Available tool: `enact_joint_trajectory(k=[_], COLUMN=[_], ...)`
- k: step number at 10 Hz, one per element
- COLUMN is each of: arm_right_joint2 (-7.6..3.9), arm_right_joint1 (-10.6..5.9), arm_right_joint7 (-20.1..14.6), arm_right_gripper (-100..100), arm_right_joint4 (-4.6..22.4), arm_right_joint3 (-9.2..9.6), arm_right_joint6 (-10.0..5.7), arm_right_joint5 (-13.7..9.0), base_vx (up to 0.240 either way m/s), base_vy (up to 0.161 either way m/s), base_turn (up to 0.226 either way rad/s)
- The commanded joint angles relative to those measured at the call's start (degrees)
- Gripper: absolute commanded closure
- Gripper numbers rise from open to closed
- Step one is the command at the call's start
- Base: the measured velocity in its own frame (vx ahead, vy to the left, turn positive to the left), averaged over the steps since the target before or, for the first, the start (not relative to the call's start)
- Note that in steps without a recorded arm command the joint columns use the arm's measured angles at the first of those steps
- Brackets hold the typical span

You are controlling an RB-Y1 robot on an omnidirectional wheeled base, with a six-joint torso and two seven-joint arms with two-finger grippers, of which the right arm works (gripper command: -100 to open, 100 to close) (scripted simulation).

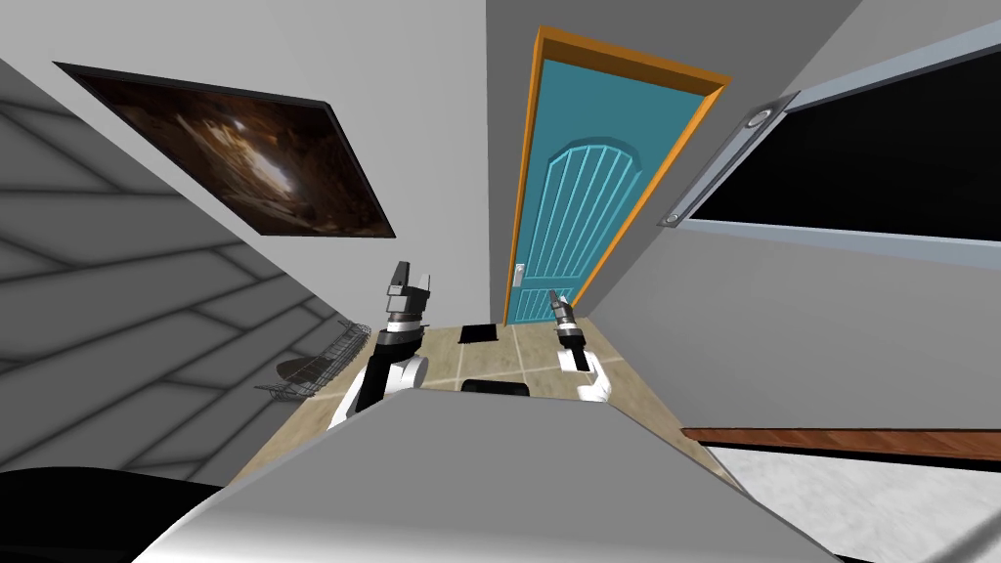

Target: Pull the door open

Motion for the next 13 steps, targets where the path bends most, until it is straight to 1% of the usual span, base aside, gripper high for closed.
enact_joint_trajectory(k=[1,4,5,7,8,13], arm_right_joint2=[-0.26,-0.5,-0.5,-0.62,-0.62,-0.84], arm_right_joint1=[-1.78,-4.79,-4.79,-6.69,-6.69,-11.11], arm_right_joint7=[2.4,6.8,6.8,9.7,9.7,16.2], arm_right_gripper=[-100,-100,-100,-100,-100,-100], arm_right_joint4=[2.9,8.1,8.5,11.9,12.0,19.9], arm_right_joint3=[-0.63,-1.72,-1.72,-2.42,-2.42,-4.03], arm_right_joint6=[0.55,1.34,1.34,1.85,1.85,3.01], arm_right_joint5=[1.4,4.1,4.1,5.8,5.8,9.8], base_vx=[0.092,0.108,0.067,0.067,0.059,0.088], base_vy=[0.01,0.022,0.009,0.008,0.004,0.008], base_turn=[0.065,0.063,0.017,0.044,0.025,0.051])
